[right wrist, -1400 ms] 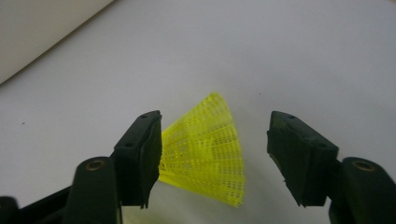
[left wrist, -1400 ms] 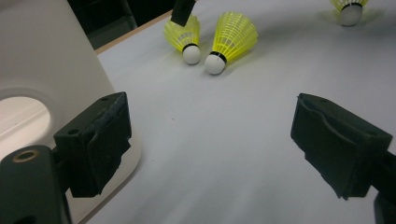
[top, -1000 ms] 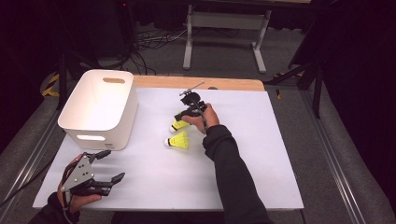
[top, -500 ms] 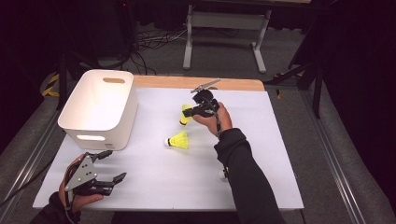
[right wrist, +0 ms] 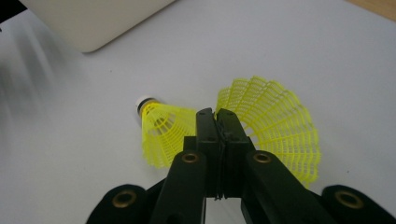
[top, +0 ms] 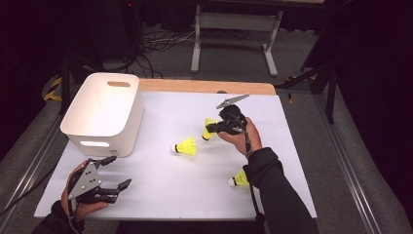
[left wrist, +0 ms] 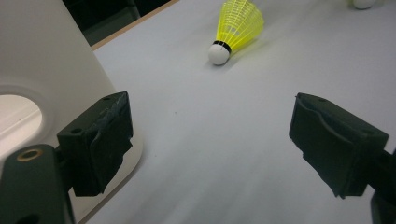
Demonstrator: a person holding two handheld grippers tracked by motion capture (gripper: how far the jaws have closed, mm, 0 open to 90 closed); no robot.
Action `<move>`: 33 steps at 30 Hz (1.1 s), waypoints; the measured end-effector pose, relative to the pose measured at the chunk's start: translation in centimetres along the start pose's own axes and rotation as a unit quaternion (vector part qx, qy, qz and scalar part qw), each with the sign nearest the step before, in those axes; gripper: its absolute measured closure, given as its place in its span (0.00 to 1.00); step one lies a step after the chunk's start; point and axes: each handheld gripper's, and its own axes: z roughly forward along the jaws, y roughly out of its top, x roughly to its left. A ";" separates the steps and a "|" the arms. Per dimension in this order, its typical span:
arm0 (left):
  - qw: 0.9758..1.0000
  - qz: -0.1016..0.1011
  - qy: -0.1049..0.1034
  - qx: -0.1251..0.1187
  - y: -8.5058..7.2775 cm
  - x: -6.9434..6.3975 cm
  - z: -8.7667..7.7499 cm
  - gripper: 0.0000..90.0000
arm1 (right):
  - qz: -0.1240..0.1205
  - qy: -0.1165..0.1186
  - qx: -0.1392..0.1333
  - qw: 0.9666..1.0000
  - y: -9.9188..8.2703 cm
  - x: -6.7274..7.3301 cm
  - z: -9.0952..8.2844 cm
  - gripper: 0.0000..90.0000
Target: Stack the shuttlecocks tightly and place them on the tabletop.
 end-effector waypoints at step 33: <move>1.000 0.005 -0.012 0.009 0.0 -0.2 0.3 0.16 | -0.064 0.006 0.129 0.990 -4.7 0.5 0.8 0.99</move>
